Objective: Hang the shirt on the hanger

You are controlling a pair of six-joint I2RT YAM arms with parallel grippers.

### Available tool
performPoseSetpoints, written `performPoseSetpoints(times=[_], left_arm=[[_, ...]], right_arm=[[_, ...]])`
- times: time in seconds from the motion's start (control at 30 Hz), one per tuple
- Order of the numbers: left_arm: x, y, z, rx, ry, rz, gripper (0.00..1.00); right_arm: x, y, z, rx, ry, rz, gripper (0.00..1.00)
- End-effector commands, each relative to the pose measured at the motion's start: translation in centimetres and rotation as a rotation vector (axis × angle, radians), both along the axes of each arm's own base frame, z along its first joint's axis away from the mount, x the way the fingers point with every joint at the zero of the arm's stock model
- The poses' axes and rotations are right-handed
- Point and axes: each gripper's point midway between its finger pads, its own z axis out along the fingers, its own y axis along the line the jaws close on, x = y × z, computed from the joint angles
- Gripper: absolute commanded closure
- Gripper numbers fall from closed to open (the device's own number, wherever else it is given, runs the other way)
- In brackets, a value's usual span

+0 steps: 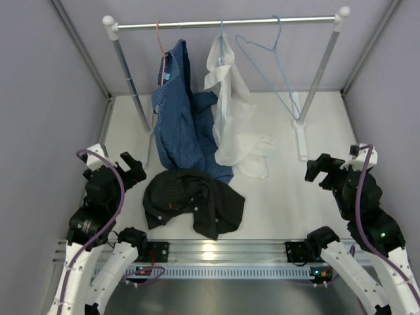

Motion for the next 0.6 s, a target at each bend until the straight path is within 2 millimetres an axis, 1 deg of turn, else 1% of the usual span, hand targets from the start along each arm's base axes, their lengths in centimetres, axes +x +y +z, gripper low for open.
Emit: performPoseSetpoints(times=[0.0, 0.1, 0.2, 0.27, 0.33, 0.37, 0.4, 0.43, 0.47, 0.5, 0.57], left_arm=[[0.1, 0.2, 0.8, -0.024, -0.041, 0.026, 0.02], [0.1, -0.1, 1.2, -0.043, -0.048, 0.012, 0.02], [0.3, -1.3, 1.4, -0.088, -0.039, -0.034, 0.02], [0.6, -2.5, 0.7, -0.166, -0.015, -0.052, 0.02], [1.3, -3.8, -1.1, -0.214, 0.053, -0.071, 0.02], [1.6, -4.5, -2.3, -0.246, 0.099, -0.078, 0.02], [2.3, -5.8, -3.8, -0.266, 0.168, -0.119, 0.02], [2.5, -6.4, -5.3, -0.274, 0.217, -0.135, 0.02], [2.8, -7.0, -6.3, -0.283, 0.247, -0.156, 0.02], [3.4, -8.1, -7.4, -0.289, 0.287, -0.19, 0.02], [3.5, -8.8, -9.3, -0.241, 0.334, -0.205, 0.02]], right_arm=[[-0.2, 0.0, 1.1, 0.045, -0.032, -0.014, 0.01], [-0.6, 0.0, 1.4, 0.061, -0.055, -0.006, 0.0], [-0.9, 0.2, 1.6, 0.063, -0.064, 0.017, 0.01], [-1.0, 0.6, 1.6, 0.062, -0.063, 0.043, 0.01], [-1.0, 1.3, 1.3, 0.065, -0.053, 0.08, 0.0], [-1.0, 1.5, 1.2, 0.066, -0.047, 0.091, 0.01], [-0.9, 1.8, 1.0, 0.069, -0.041, 0.105, 0.01], [-0.8, 1.9, 0.8, 0.069, -0.032, 0.11, 0.01], [-0.8, 2.0, 0.6, 0.067, -0.023, 0.115, 0.01], [-0.8, 2.3, 0.3, 0.07, -0.011, 0.126, 0.01], [-0.7, 2.8, -0.1, 0.07, 0.012, 0.147, 0.0]])
